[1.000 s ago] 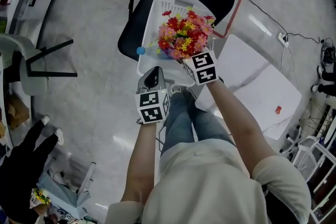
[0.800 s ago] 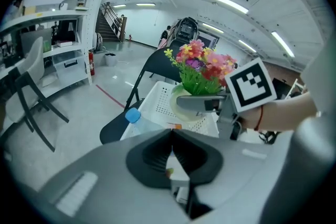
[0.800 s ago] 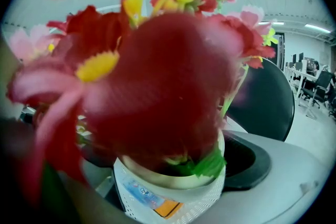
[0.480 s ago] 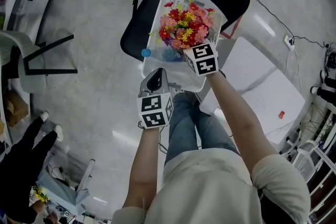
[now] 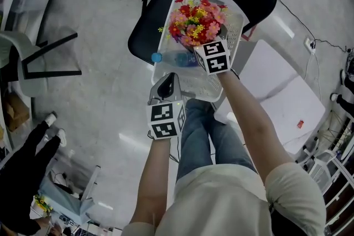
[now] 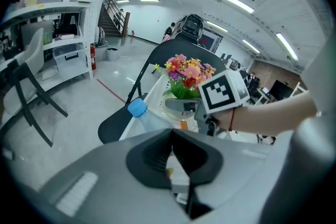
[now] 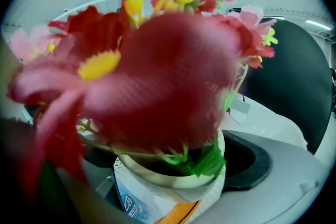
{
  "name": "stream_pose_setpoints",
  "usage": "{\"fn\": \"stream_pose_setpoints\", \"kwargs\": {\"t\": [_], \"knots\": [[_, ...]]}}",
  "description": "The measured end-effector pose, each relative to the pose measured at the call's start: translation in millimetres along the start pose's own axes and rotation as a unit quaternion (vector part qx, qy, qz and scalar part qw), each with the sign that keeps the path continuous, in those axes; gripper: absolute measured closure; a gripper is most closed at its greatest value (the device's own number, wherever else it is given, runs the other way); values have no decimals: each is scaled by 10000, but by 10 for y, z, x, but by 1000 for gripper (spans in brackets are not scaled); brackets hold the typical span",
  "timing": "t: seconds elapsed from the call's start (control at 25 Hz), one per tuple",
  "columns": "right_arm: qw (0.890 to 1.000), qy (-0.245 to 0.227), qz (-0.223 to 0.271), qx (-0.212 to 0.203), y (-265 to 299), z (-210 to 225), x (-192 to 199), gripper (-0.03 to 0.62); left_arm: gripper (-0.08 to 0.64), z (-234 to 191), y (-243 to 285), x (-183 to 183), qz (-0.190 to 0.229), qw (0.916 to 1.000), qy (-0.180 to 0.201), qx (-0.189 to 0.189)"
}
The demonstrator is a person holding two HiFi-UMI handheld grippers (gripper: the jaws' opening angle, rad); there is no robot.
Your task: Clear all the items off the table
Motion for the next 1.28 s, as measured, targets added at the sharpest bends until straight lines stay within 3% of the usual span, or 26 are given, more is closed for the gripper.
{"fn": "stream_pose_setpoints", "kwargs": {"t": [0.72,1.28], "knots": [[9994,119,-303,-68,607,183,322,-5,551,53,187,78,-14,10000,0,76],[9976,540,-429,6,714,312,411,-3,551,75,196,70,74,9999,-63,71]]}}
Point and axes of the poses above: the fingertips, and each gripper's own axes: y forward along the fingers, z to its right, x out of its underside, the point moved 7 cm from there along -y, backward along the fingers, and after that the axes turned 12 degrees about -x, right-handed, at the moved point
